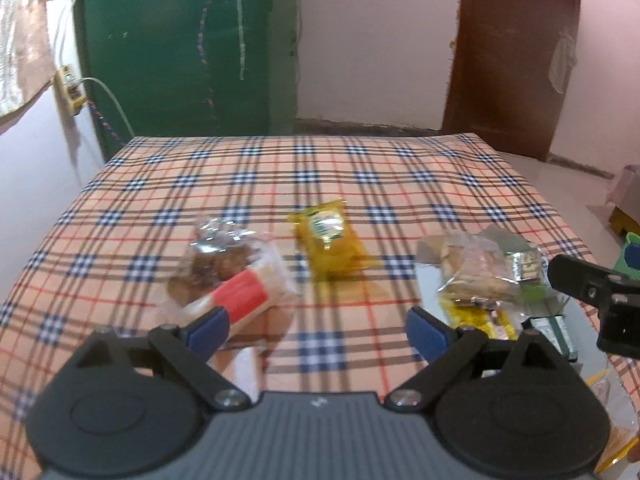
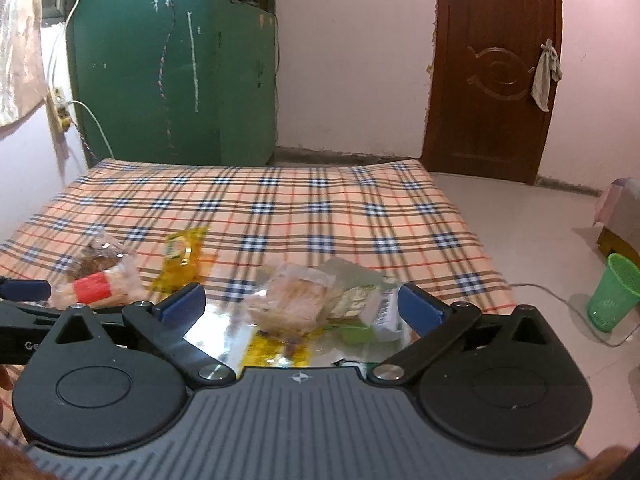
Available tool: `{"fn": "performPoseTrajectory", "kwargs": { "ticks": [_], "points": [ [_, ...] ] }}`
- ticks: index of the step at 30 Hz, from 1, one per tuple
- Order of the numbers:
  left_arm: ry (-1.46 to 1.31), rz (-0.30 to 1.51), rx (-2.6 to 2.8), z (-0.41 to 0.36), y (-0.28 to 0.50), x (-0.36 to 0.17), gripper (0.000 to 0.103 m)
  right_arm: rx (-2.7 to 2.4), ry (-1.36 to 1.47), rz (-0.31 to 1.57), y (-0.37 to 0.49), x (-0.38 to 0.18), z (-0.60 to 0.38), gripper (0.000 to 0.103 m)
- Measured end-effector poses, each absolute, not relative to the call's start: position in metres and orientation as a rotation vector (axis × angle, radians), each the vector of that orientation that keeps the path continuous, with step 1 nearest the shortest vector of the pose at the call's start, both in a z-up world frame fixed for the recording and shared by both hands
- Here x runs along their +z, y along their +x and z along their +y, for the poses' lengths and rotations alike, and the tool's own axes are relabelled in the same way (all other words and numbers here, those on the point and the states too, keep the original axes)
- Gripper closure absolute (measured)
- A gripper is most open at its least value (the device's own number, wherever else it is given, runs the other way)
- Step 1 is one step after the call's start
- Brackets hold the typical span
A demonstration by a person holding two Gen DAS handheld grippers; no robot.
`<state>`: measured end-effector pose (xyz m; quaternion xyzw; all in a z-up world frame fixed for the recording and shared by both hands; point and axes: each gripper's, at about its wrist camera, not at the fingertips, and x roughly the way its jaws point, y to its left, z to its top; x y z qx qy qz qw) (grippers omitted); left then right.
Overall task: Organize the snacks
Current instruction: 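Release the biscuit pack into the box with the right gripper while the left releases the bread bag, then move both grippers back toward the remaining snacks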
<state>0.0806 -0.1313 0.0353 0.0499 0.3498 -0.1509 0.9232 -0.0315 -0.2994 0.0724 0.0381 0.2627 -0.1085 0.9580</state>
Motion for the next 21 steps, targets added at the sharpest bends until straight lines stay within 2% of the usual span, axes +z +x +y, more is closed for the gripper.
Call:
{"fn": "performPoseTrajectory", "kwargs": {
  "ticks": [21],
  "points": [
    [0.06,0.718,-0.212,-0.065,0.068,0.029,0.009,-0.093,-0.005,0.606,-0.006,0.047,-0.225,0.0]
  ]
}}
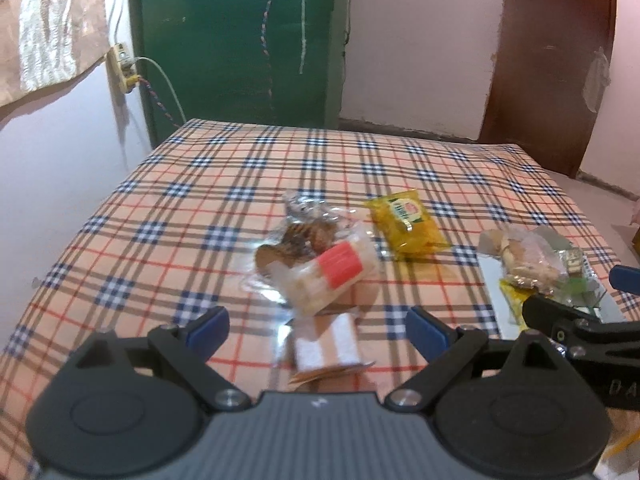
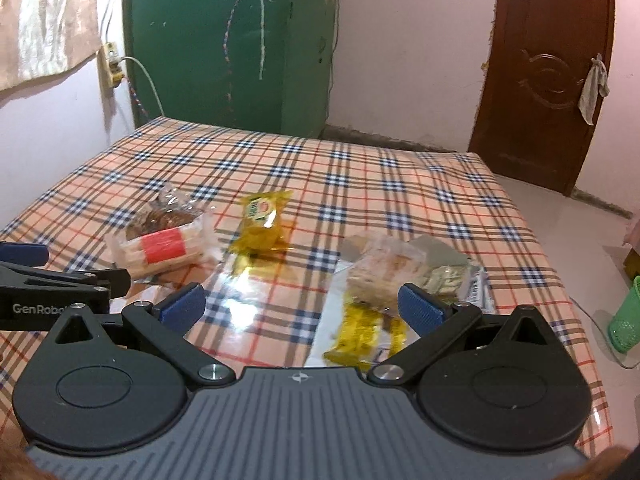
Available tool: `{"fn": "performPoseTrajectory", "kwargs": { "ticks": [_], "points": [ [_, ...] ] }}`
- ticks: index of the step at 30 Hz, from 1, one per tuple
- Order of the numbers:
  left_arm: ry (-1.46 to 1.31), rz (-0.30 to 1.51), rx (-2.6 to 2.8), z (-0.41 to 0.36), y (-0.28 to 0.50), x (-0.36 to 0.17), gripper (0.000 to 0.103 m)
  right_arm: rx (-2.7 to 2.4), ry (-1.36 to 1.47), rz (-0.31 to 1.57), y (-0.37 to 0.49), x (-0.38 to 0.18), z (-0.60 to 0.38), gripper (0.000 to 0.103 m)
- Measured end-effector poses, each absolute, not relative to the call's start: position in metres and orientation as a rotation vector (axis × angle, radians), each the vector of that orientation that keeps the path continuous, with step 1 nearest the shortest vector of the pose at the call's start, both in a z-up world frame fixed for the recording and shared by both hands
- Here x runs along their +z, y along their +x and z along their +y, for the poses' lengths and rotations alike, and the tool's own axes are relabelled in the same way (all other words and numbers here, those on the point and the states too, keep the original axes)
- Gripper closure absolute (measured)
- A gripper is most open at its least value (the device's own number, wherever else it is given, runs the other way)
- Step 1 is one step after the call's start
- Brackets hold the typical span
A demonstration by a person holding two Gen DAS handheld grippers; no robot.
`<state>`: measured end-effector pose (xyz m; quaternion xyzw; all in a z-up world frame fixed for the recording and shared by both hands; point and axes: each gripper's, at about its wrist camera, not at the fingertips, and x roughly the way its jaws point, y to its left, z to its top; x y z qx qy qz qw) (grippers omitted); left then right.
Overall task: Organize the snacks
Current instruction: 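Move both grippers back toward the remaining snacks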
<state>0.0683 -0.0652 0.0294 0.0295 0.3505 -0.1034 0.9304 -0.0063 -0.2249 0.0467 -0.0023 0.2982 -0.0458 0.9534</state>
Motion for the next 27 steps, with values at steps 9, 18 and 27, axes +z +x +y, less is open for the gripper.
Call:
{"fn": "performPoseTrajectory", "kwargs": {
  "ticks": [9,18,27],
  "points": [
    [0.065,0.72,-0.156,-0.033,0.066,0.02,0.009,-0.05,0.0,0.64,0.002,0.036,-0.205,0.0],
    [0.057,0.749,-0.128,-0.014,0.069,0.005,0.009,-0.004,-0.012,0.668,0.008,0.026,-0.191,0.0],
    [0.055,0.763,-0.17,-0.029,0.078,-0.008,0.007,-0.009,-0.003,0.684,0.012,0.018,-0.194,0.0]
  ]
}}
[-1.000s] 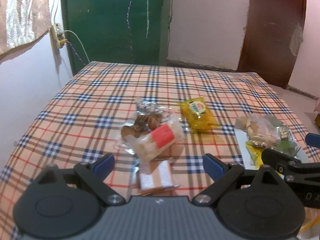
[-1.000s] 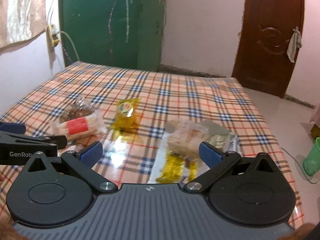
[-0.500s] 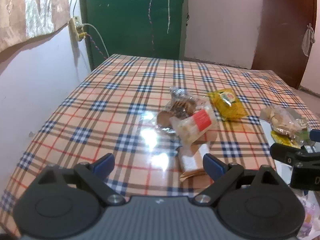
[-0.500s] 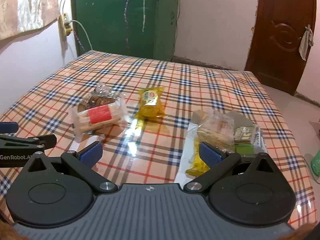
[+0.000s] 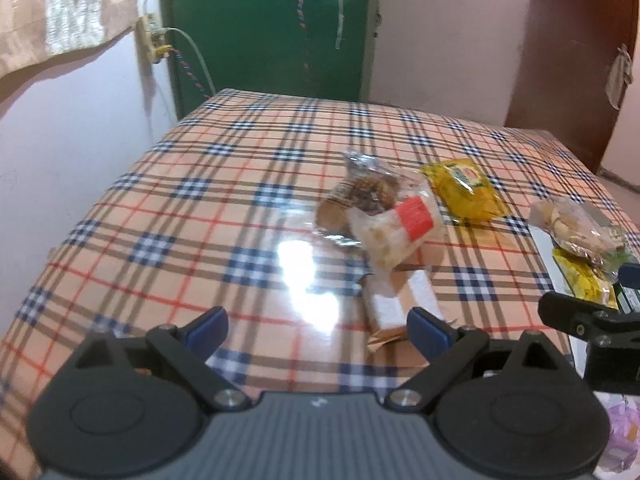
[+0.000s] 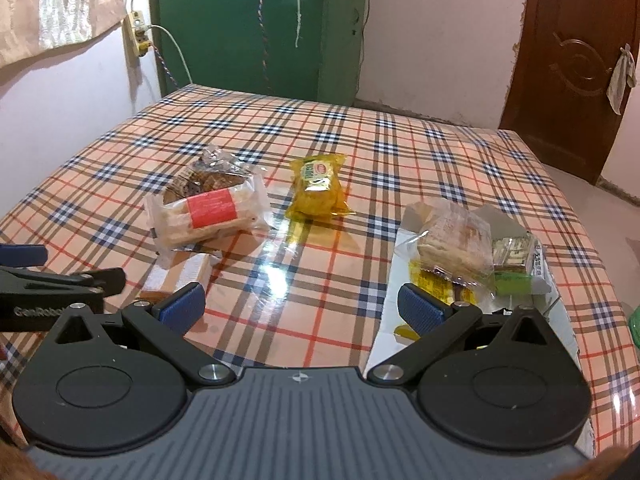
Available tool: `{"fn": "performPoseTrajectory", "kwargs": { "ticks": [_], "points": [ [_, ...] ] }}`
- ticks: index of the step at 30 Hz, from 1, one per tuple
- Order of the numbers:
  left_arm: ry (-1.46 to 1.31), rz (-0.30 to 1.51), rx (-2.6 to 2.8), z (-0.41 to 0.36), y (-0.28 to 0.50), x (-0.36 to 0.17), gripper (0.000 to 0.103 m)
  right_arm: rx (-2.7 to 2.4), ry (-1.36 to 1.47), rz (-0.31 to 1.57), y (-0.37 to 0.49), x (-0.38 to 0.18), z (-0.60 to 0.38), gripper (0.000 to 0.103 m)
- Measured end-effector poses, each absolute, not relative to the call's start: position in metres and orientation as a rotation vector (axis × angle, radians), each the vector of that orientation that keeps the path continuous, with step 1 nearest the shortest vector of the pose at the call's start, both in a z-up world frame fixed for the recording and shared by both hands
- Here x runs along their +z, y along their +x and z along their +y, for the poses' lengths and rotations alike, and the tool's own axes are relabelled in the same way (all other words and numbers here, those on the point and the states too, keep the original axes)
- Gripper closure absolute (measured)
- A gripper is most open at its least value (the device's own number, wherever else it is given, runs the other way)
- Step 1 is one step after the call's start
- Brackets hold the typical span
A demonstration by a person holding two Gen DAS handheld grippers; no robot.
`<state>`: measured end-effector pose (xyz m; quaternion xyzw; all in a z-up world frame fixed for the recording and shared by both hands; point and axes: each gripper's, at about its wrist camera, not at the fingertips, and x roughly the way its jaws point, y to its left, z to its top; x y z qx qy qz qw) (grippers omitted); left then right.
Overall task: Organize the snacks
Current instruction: 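Move both grippers back toward the remaining snacks, then grasp the white-and-brown wrapped pack with the left gripper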
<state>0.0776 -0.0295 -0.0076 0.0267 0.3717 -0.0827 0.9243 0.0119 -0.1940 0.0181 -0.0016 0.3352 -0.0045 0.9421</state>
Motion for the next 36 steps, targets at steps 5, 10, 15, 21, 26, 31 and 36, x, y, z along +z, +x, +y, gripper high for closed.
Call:
{"fn": "performPoseTrajectory", "kwargs": {
  "ticks": [5,10,15,21,26,31,36],
  "points": [
    [0.055,0.777,-0.221,-0.053,0.09,-0.019,0.007,-0.039,0.012,0.681,0.012,0.016,-0.204,0.0],
    [0.052,0.793,-0.226,-0.074,0.108,-0.031,0.007,-0.072,0.026,0.687,0.013,0.013,-0.214,0.0],
    [0.076,0.795,-0.222,-0.082,0.121,-0.044,0.037,-0.095,0.048,0.693,0.017,0.012,-0.22,0.0],
    [0.094,0.767,-0.247,-0.064,0.116,-0.044,0.056,-0.083,0.061,0.702,0.029,0.01,-0.215,0.0],
    [0.098,0.759,-0.218,-0.028,0.1,-0.042,0.056,-0.026,0.06,0.703,0.051,0.013,-0.192,0.0],
    [0.085,0.76,-0.152,0.009,0.094,-0.041,0.056,0.014,0.084,0.695,0.087,0.017,-0.162,0.0],
    [0.07,0.755,-0.129,0.021,0.096,-0.041,0.056,0.0,0.068,0.707,0.119,0.011,-0.136,0.0]
  ]
}}
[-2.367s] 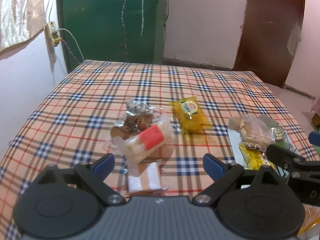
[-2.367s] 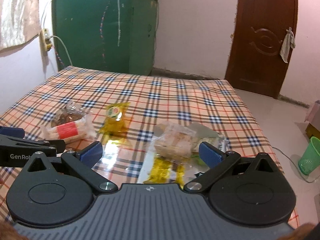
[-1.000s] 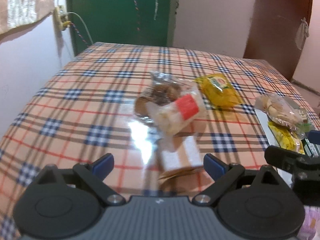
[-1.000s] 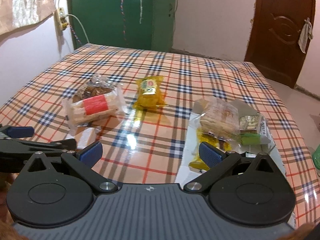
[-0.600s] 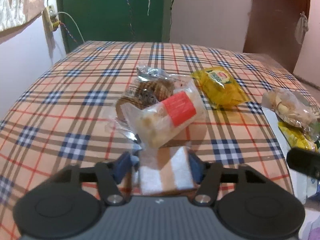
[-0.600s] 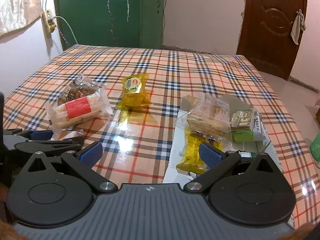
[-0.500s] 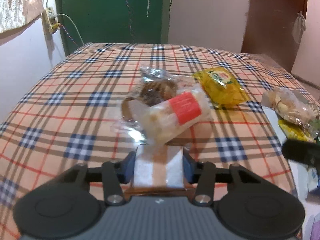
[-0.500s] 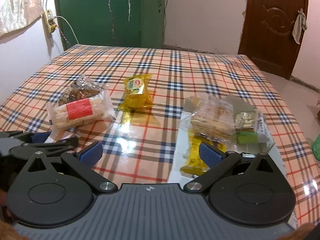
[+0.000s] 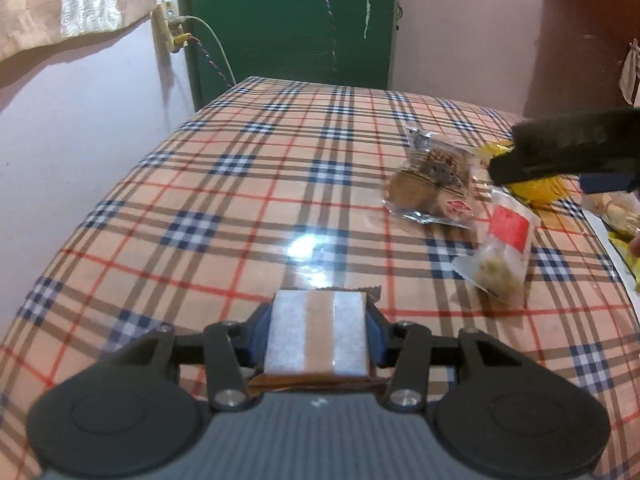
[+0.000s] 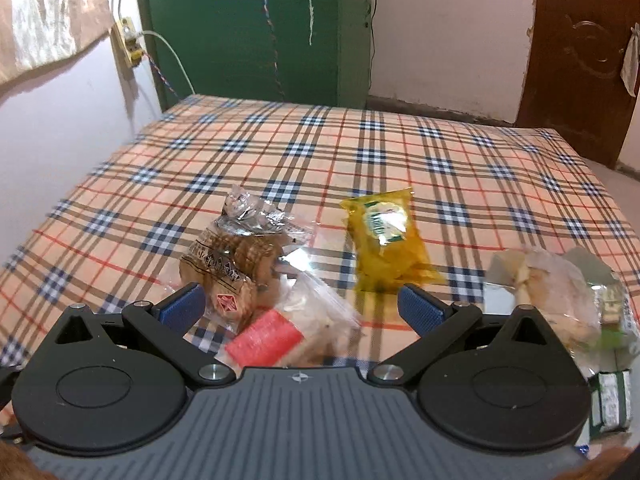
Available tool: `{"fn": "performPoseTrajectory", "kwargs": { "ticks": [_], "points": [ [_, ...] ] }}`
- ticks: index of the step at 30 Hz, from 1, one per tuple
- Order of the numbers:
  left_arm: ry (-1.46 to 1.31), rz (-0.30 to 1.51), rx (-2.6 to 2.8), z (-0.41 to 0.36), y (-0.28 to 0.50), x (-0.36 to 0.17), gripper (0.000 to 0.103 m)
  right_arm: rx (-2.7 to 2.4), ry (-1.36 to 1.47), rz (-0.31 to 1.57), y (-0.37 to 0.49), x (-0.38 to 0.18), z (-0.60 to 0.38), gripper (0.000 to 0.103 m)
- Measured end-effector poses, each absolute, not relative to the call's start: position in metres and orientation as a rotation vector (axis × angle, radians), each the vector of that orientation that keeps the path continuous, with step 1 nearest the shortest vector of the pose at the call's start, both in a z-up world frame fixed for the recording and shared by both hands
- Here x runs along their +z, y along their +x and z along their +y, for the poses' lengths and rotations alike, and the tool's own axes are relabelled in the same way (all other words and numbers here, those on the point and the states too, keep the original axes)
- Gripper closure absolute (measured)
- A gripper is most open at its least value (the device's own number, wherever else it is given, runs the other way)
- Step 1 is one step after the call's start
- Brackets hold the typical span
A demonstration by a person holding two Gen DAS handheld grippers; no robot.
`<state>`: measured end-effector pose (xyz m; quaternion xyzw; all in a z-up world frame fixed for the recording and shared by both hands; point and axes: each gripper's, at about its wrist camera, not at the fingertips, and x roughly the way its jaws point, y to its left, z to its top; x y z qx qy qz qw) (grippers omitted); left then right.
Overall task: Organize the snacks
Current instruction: 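Grasp the white-and-brown wrapped pack with the left gripper, then grasp the clear red-labelled bag with the right gripper while the left holds the white pack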
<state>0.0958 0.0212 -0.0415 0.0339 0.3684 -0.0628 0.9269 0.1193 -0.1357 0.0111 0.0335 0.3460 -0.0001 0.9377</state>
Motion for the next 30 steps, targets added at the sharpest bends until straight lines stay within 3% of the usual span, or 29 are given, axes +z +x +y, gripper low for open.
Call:
{"fn": "performPoseTrajectory", "kwargs": {
  "ticks": [6,14,24,30],
  "points": [
    [0.084,0.741,-0.134,0.016,0.098,-0.044,0.056,-0.022,-0.012,0.795,0.107,-0.015,-0.142,0.0],
    [0.073,0.731,-0.144,0.013,0.101,-0.043,0.056,-0.071,0.046,0.771,0.061,-0.016,-0.183,0.0],
    [0.057,0.739,-0.131,0.013,0.103,-0.042,0.056,-0.06,0.08,0.789,0.112,-0.009,-0.115,0.0],
    [0.053,0.734,-0.135,0.014,0.104,-0.043,0.056,-0.13,0.054,0.821,0.105,-0.026,-0.131,0.0]
  ]
}}
